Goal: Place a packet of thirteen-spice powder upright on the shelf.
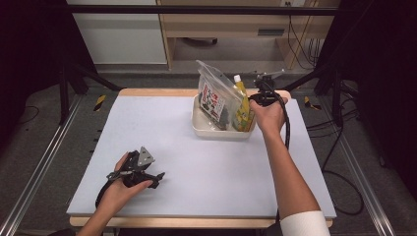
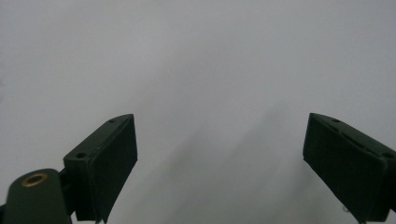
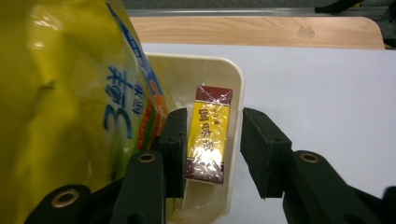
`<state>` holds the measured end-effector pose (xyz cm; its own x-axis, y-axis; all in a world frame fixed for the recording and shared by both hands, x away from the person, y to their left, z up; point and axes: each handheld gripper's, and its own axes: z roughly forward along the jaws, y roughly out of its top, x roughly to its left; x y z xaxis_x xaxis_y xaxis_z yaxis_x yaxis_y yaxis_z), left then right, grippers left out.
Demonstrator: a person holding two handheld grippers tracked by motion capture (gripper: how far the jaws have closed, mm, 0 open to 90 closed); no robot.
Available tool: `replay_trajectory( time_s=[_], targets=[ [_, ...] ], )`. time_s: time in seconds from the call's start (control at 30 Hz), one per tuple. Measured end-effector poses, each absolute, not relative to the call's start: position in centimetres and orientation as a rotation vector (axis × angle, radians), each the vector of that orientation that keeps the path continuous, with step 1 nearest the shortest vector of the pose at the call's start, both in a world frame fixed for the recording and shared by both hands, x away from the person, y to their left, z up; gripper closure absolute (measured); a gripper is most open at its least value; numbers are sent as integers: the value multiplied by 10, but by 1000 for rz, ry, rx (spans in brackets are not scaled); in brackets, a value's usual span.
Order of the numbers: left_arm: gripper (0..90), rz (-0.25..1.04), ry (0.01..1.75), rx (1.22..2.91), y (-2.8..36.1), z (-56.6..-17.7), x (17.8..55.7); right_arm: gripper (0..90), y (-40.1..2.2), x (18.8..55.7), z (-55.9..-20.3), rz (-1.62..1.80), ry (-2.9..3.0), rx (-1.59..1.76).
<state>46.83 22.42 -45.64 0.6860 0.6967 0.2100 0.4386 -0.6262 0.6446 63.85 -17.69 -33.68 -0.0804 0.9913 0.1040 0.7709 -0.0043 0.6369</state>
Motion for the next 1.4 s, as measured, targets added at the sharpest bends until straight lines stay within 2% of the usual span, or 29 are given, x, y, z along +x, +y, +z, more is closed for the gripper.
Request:
replay_trajectory(
  time_s=[0.87, 1.4],
  targets=[
    [89, 628, 909, 2302, 230, -455, 471, 542, -187, 593, -306, 970, 1892, 1601],
    [70, 657, 928, 2281, 237, -451, 469, 189, -200, 538, -312, 1064, 1880, 1467]
  ],
)
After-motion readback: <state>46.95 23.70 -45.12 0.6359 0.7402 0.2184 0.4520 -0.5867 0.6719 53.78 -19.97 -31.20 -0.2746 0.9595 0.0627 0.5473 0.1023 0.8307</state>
